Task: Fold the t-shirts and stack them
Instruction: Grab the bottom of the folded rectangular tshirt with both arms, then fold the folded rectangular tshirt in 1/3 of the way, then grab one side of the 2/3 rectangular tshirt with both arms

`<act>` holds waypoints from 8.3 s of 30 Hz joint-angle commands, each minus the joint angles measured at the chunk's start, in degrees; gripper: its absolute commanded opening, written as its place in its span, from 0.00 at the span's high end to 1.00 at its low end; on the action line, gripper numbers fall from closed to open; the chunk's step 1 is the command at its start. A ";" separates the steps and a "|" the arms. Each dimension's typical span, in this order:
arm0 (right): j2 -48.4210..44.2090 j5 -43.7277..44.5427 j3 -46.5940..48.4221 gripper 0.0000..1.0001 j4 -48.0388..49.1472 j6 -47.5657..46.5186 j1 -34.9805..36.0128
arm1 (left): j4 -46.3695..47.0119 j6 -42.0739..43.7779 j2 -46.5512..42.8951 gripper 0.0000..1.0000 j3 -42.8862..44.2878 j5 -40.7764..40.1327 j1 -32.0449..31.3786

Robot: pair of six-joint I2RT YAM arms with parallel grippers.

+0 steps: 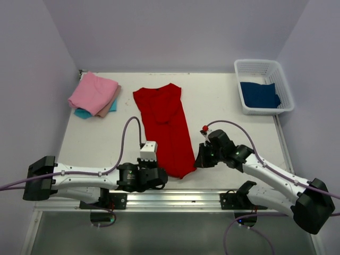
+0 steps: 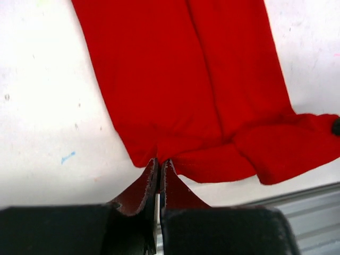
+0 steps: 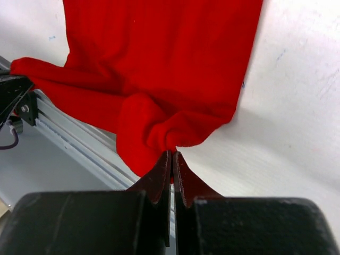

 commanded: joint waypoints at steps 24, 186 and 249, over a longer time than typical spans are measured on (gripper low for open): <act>29.60 6.02 25.19 1.00 10.59 -10.85 -7.22 | 38.07 35.60 -1.58 1.00 -9.12 3.26 27.43; 62.30 5.93 52.71 1.00 10.95 -14.45 -16.45 | 83.20 43.60 44.04 0.41 3.35 54.77 63.20; 37.35 -0.13 11.50 0.47 26.15 -3.55 -14.43 | 67.97 39.83 22.50 0.19 -22.84 74.36 63.20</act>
